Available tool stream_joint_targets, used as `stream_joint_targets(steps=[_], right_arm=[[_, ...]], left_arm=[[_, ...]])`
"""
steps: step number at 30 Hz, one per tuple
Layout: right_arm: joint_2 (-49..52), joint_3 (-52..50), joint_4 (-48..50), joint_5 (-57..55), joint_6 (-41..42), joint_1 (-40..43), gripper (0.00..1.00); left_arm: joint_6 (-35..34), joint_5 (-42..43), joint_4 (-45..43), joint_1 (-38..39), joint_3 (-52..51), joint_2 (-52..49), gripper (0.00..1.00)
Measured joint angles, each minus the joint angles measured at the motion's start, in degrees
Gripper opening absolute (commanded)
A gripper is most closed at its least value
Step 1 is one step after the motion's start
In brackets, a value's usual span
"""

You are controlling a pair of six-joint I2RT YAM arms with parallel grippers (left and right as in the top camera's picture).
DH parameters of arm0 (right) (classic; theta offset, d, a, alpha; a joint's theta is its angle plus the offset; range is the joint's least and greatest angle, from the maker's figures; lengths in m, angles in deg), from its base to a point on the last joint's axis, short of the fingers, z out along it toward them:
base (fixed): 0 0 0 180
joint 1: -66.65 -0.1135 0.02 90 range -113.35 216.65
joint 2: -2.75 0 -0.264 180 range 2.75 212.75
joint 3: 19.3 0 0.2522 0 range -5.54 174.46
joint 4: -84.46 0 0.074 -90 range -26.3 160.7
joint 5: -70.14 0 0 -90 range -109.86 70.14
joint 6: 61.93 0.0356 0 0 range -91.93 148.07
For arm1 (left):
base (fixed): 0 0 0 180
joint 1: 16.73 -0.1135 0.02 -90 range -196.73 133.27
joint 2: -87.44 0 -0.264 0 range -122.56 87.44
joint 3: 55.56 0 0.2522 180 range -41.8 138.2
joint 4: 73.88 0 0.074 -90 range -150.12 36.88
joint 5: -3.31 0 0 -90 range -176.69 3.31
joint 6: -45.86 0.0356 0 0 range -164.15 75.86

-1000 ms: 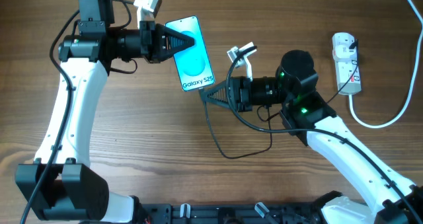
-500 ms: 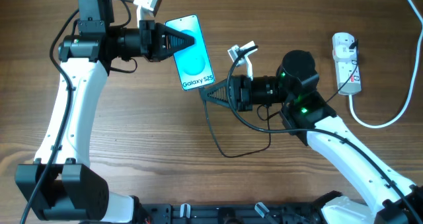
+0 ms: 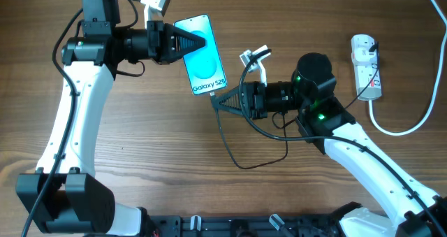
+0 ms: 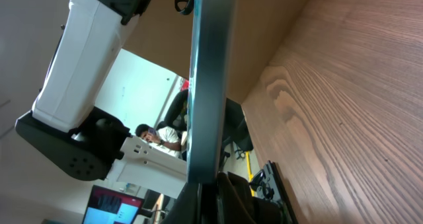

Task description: Plug charger to phone and switch on socket

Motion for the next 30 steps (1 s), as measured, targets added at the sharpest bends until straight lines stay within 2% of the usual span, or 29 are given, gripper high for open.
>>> stream_joint_targets(steps=[30], right_arm=[[0.0,0.0,2.6,1.1,-0.2,0.0,0.04]], left_arm=[[0.0,0.7,0.0,0.0,0.0,0.0,0.04]])
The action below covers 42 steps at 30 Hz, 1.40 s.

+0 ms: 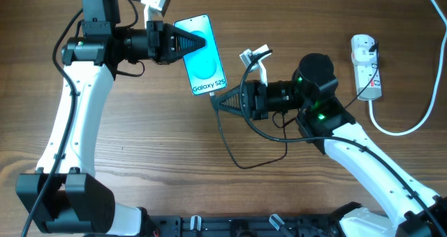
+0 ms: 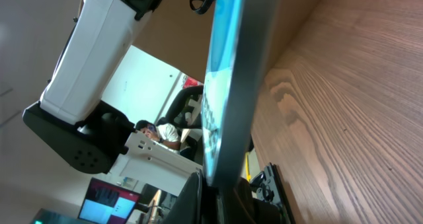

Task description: Plug charger to phone and switch on socket

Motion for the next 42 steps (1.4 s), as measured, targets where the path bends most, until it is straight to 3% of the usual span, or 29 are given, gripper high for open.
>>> stream_joint_targets(steps=[42], right_arm=[[0.0,-0.1,0.0,3.1,0.7,1.9,0.04]], left_arm=[[0.1,-0.8,-0.9,3.2,0.0,0.0,0.04]])
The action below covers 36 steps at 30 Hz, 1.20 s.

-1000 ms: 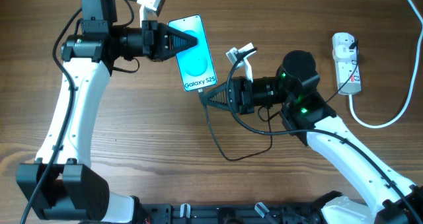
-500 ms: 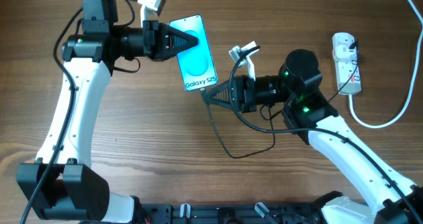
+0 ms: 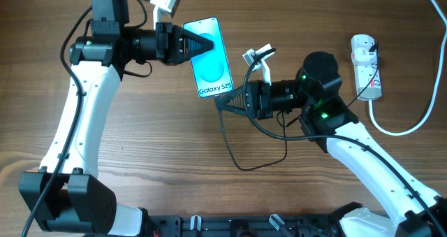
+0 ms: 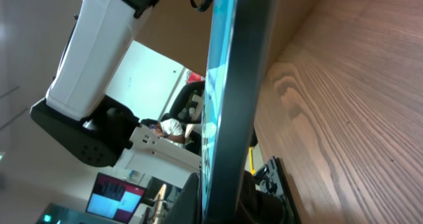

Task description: Plug charger to phone and switch on socket

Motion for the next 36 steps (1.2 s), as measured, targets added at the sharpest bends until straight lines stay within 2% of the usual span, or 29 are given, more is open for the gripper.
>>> stream_joint_targets(steps=[6,13,28,32,34,35,36], right_arm=[[0.0,-0.7,0.2,3.2,0.9,2.2,0.05],[0.0,-1.2,0.4,5.1,1.6,2.4,0.05],[0.0,-1.6,0.1,5.5,3.2,2.7,0.06],[0.0,-1.6,-0.3,5.6,3.2,2.7,0.17],[0.0,-1.5,-0.1,4.3,3.1,3.5,0.24],[0.0,-1.4,0.0,3.5,3.0,4.2,0.32],[0.0,-1.3,0.0,3.2,2.8,4.8,0.33]], left_arm=[[0.0,-1.8,-0.2,1.5,0.0,0.0,0.04],[4.3,-2.5,7.2,1.6,0.6,0.0,0.04],[6.1,-3.2,7.8,1.8,0.9,0.0,0.04],[6.5,-3.4,8.4,1.7,0.9,0.0,0.04],[6.7,-3.1,9.2,1.6,0.7,0.0,0.04],[6.7,-3.1,9.4,1.5,0.5,0.0,0.04],[6.7,-3.1,9.5,1.4,0.3,0.0,0.04]])
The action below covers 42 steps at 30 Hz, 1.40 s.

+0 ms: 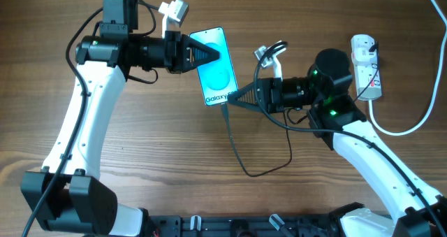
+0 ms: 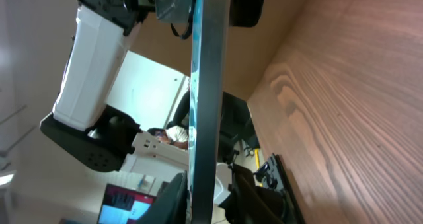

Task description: Plug charger to phone and switch on socket

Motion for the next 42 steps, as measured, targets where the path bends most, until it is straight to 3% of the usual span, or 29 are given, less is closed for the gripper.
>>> stream_joint_targets(steps=[7,13,15,21,33,42], right_arm=[[0.0,0.4,-5.9,-0.1,-2.8,0.1,0.52],[0.2,0.7,-19.8,-3.5,-10.5,0.1,0.61],[0.2,0.7,-22.4,-5.2,-12.6,0.1,0.61],[0.3,0.7,-28.9,-9.8,-17.0,0.1,0.61],[0.3,0.8,-33.1,-13.0,-19.8,0.1,0.62],[0.3,0.8,-33.1,-13.2,-19.8,0.1,0.62]], left_arm=[[0.2,-5.2,1.8,-0.5,0.0,0.0,0.04],[0.7,-22.6,10.3,0.7,-0.2,0.0,0.04],[1.0,-29.2,10.7,2.5,-1.0,-0.3,0.04],[1.4,-36.0,7.9,5.2,-3.4,-7.0,0.04],[1.4,-39.8,1.6,5.2,-3.6,-22.5,0.04],[1.4,-42.7,-0.2,5.2,-3.7,-25.8,0.04]])
